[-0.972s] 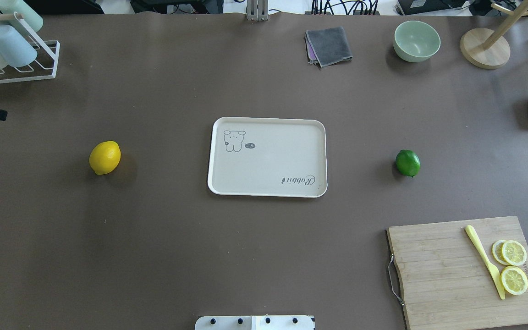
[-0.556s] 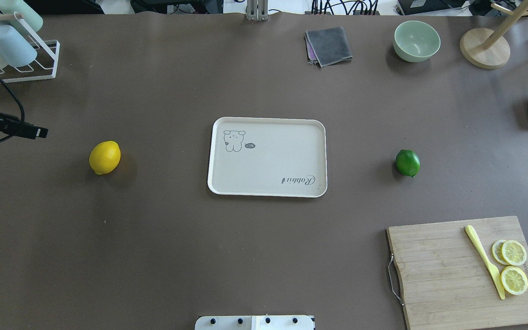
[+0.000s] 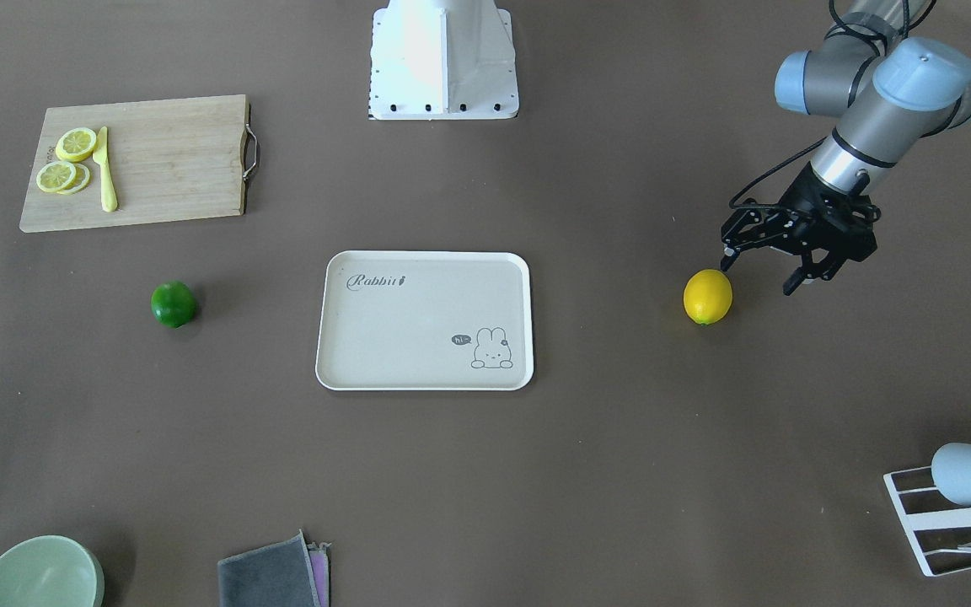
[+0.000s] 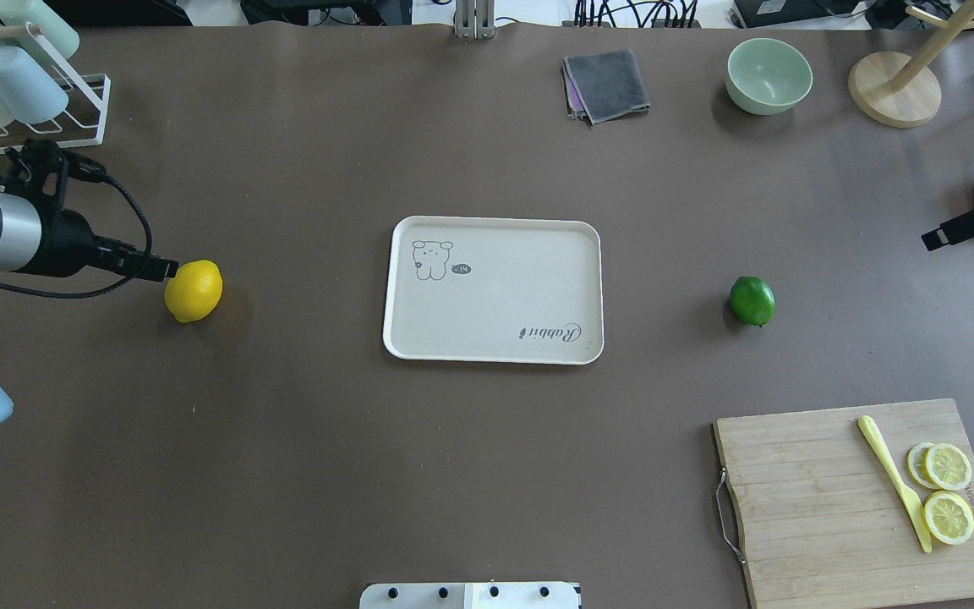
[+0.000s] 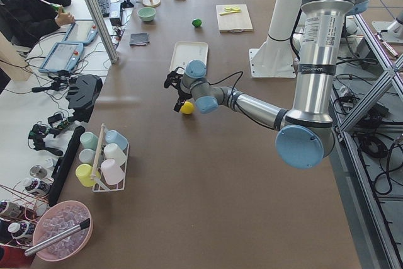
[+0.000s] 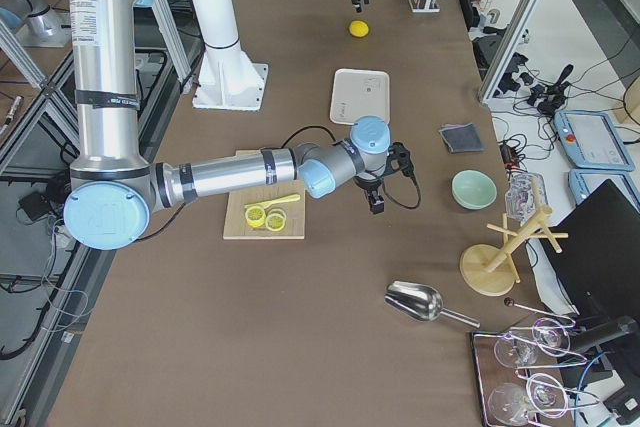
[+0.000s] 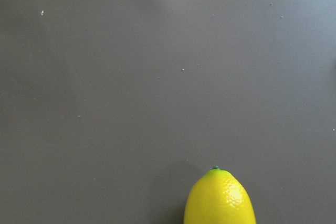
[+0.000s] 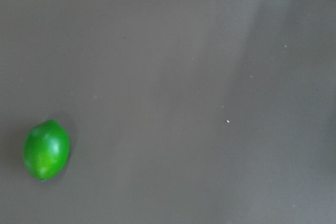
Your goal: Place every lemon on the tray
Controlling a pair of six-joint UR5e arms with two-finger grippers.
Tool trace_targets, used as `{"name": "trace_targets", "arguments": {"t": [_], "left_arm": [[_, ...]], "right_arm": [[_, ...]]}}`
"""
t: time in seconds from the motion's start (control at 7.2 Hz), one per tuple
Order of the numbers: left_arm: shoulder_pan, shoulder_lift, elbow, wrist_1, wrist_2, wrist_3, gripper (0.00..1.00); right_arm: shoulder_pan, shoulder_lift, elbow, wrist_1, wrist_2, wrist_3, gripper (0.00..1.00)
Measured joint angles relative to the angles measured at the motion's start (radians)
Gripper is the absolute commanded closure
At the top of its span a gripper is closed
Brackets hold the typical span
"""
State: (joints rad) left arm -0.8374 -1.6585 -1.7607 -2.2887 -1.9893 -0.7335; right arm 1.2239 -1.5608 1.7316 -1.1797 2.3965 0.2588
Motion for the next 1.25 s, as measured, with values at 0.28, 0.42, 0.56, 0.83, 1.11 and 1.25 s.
{"name": "trace_targets", "arguments": {"t": [0.28,0.42,0.56,0.83,1.11,1.25], "left_arm": [[0.038,-0.041,0.038,-0.001,0.033,-0.027,0.02],[0.049,-0.053,0.053,-0.001,0.044,-0.032,0.02],[0.053,-0.057,0.063,-0.001,0.048,-0.033,0.02],[0.057,-0.059,0.086,-0.003,0.051,-0.034,0.02],[0.064,-0.061,0.103,-0.003,0.051,-0.034,0.02],[0.068,-0.063,0.108,-0.003,0.051,-0.035,0.02]], "right_arm": [[-0.044,0.027,-0.01,0.0,-0.002,0.017,0.0],[-0.06,0.034,-0.011,0.0,-0.001,0.026,0.0],[-0.072,0.038,-0.01,0.0,-0.001,0.043,0.0],[-0.109,0.045,-0.01,0.001,-0.002,0.07,0.0],[-0.134,0.049,-0.01,0.002,-0.003,0.074,0.0],[-0.141,0.049,-0.011,0.001,-0.003,0.075,0.0]]}}
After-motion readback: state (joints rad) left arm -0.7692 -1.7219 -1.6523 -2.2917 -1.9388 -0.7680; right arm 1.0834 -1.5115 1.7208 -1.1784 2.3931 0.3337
